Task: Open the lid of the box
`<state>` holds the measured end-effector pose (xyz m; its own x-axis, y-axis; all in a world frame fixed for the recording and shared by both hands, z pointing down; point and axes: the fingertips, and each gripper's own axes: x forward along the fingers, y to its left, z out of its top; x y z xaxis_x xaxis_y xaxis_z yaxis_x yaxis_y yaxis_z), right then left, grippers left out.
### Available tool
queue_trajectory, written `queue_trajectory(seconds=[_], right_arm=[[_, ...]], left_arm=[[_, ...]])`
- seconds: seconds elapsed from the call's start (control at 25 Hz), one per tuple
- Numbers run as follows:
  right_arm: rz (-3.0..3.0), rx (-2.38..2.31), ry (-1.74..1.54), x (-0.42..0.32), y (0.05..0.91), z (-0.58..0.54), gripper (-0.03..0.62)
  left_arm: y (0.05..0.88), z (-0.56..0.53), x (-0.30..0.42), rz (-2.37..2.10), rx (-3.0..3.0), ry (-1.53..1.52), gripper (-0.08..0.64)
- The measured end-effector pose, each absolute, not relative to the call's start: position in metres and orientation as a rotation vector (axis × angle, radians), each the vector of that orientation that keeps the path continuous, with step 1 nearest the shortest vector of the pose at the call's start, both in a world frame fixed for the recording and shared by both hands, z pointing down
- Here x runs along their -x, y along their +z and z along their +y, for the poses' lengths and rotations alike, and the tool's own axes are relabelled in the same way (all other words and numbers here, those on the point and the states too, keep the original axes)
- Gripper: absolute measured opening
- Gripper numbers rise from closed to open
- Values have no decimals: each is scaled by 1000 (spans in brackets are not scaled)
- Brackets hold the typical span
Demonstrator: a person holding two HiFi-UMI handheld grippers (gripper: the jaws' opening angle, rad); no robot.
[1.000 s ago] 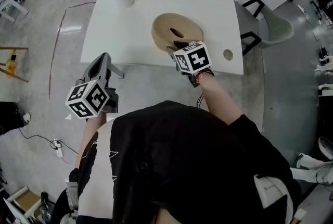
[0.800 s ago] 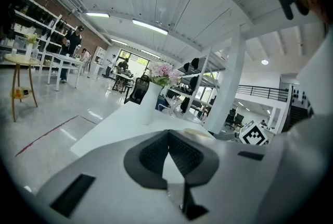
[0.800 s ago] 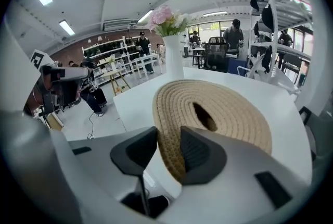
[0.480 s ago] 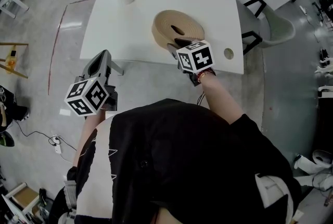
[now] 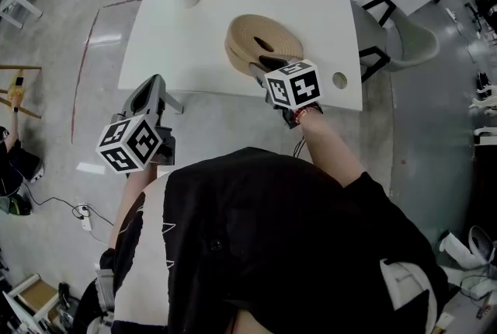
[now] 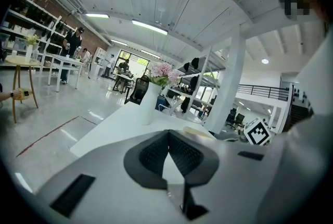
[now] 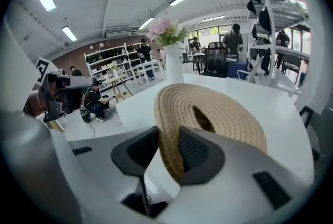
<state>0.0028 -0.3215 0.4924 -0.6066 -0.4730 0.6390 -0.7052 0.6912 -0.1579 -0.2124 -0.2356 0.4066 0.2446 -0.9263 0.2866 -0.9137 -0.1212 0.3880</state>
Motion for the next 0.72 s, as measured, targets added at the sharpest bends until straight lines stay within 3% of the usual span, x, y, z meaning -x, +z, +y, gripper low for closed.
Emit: queue_trajectory(seconds=[0.72], right_arm=[[-2412,-936,549,-3,467,-329,105]], left_arm=[[406,-238,210,-1669,-2043,-33,11]])
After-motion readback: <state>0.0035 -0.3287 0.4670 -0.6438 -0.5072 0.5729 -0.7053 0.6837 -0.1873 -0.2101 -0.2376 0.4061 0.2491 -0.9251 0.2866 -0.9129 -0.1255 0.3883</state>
